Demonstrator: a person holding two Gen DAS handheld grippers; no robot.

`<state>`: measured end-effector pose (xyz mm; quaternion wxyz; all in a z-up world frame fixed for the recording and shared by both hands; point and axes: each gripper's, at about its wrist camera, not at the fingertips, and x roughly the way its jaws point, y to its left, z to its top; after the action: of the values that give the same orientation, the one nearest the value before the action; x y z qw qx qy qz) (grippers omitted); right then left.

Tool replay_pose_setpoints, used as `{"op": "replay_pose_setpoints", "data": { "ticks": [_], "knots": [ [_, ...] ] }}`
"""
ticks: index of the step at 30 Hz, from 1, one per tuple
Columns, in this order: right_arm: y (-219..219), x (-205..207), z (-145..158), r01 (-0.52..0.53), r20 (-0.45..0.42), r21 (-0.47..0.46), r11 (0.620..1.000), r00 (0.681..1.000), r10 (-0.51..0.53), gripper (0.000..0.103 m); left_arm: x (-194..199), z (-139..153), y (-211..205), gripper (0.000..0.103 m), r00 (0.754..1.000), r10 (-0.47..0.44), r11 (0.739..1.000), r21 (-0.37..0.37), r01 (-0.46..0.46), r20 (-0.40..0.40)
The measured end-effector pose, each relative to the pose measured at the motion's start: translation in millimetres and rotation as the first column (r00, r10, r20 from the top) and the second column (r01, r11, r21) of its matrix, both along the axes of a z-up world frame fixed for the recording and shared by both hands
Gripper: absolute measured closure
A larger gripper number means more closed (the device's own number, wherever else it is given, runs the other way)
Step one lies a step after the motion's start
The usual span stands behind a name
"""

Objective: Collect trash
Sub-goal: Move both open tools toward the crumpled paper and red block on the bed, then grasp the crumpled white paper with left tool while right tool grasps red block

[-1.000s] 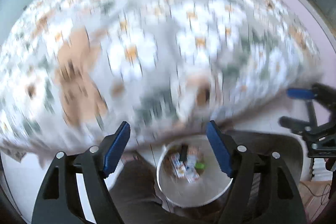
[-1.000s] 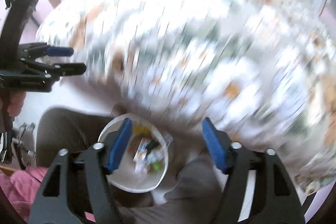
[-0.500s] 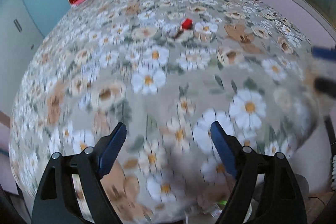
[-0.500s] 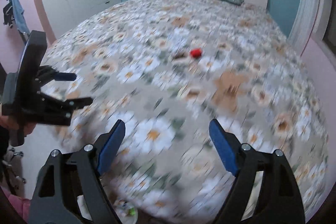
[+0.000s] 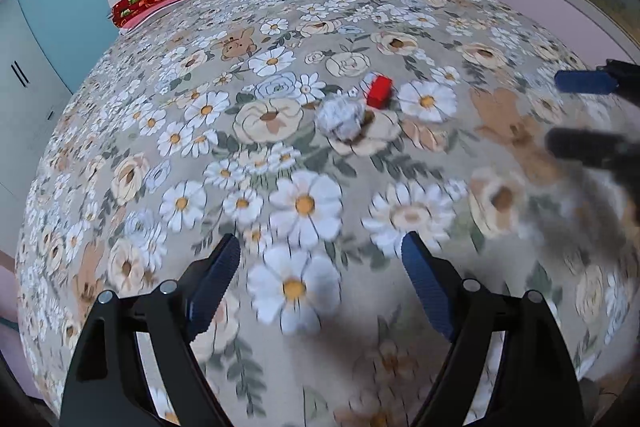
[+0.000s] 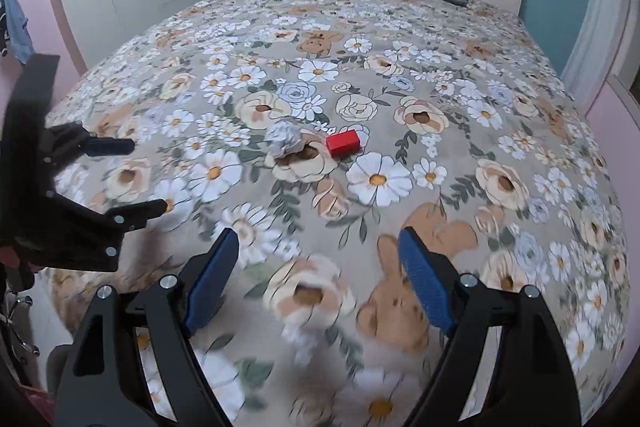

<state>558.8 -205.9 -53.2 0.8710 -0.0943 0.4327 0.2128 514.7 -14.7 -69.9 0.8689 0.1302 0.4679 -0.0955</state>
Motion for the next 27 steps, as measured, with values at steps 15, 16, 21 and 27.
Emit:
{"op": "replay_pose_setpoints", "data": {
  "ticks": [15,16,21,27],
  "knots": [
    [27.5,120.2,-61.9,-0.103,-0.044,-0.098,0.99,0.994,0.099,0.022,85.3,-28.2,-15.9,0.018,0.988,-0.15,0.989,0.01,0.15,0.044],
    [30.2,127.4,-66.6,-0.11,-0.043,-0.1,0.989,0.993,0.106,0.022,89.5,-30.4,-16.9,0.018,0.987,-0.157,0.988,0.007,0.157,0.042],
    [43.3,148.4,-84.9,-0.138,-0.048,-0.111,0.984,0.99,0.133,0.022,108.2,-48.0,-22.1,0.018,0.975,-0.22,0.975,0.028,0.219,0.04],
    [56.5,166.8,-108.7,-0.178,-0.066,-0.155,0.972,0.983,0.17,0.022,125.1,-66.1,-29.0,0.018,0.963,-0.268,0.963,0.017,0.267,0.025]
  ]
}}
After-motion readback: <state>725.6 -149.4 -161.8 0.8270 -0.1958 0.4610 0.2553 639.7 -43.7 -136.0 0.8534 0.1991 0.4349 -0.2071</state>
